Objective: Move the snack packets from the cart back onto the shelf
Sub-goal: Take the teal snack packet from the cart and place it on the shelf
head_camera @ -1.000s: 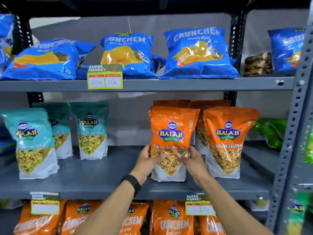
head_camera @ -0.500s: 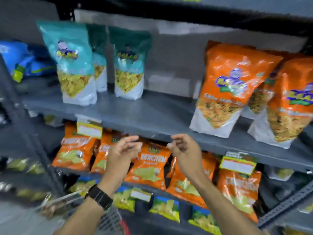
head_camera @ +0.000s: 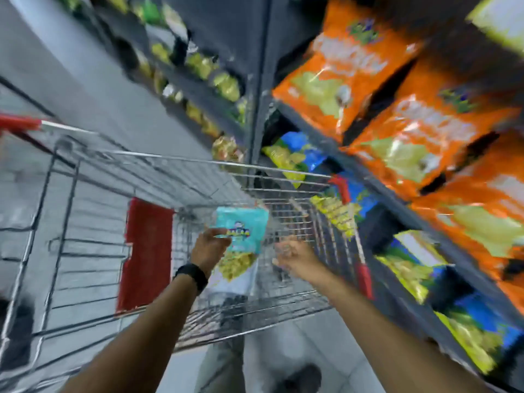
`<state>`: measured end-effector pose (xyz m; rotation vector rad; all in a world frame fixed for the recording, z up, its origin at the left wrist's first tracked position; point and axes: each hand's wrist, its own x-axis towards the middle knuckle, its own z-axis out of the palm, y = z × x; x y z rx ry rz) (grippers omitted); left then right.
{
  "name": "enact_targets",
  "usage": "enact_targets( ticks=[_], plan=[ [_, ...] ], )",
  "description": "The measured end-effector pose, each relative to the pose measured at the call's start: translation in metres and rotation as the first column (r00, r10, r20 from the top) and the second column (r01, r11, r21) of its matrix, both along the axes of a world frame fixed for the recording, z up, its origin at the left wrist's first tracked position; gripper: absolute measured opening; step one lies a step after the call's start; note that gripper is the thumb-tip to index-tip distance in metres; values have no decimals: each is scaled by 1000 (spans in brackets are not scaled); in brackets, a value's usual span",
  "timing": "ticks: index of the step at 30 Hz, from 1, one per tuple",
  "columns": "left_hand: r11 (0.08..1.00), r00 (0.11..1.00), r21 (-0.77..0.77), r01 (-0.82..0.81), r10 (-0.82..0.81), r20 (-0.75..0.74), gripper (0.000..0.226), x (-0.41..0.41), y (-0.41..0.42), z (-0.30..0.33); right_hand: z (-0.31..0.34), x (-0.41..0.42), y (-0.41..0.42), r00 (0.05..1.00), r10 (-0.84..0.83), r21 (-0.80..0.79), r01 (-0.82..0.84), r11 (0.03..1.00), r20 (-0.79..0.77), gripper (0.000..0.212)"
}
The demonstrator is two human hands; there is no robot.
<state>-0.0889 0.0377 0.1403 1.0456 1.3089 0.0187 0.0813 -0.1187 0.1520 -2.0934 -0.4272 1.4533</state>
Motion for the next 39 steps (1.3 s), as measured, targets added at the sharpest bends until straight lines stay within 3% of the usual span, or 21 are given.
enact_targets(
  ticks=[3,6,9,12,15,18,21,25,27,29,30,35,39],
  plan=[
    [996,986,-74,-52,40,-161,47,-29,21,-66,-70,-19,16,993,29,-153,-47,987,-115,30],
    [984,974,-169,-60,21,-226,50,-45,29,-120,-133,-36,24,996,18,-255,-39,966,-85,18],
    [949,979,-316,-10,-55,-197,49,-49,27,-156,-173,-53,32,990,-97,-315,60,947,-102,40],
    [895,988,-446,12,-80,-133,25,-51,16,-178,-195,-66,40,945,-289,-382,213,899,-154,68],
    [907,983,-418,51,-119,-137,29,-50,10,-193,-206,-74,47,930,-353,-344,300,890,-103,63],
    [914,973,-397,84,-160,-164,57,-50,10,-185,-195,-74,47,924,-375,-301,337,892,-79,68],
    [903,981,-422,81,-147,-125,50,-48,9,-152,-163,-66,47,930,-349,-295,303,906,-116,68],
    [894,981,-433,117,-172,-89,86,-47,8,-88,-101,-57,46,944,-291,-260,245,934,-154,57],
    [915,989,-383,131,-150,-20,80,-47,6,-50,-67,-54,42,951,-273,-191,243,951,-148,45],
    [946,986,-279,164,-156,51,48,-47,2,-11,-30,-53,34,947,-288,-113,273,955,-144,49],
    [960,986,-228,163,-153,63,42,-47,-1,9,-9,-53,27,940,-307,-72,299,952,-151,57],
    [976,942,72,207,-219,254,44,-44,-24,111,92,-54,-13,928,-342,211,367,906,-146,61],
    [943,868,305,133,-259,423,43,-29,-46,192,180,-45,-42,917,-394,494,368,788,-55,65]
  ],
)
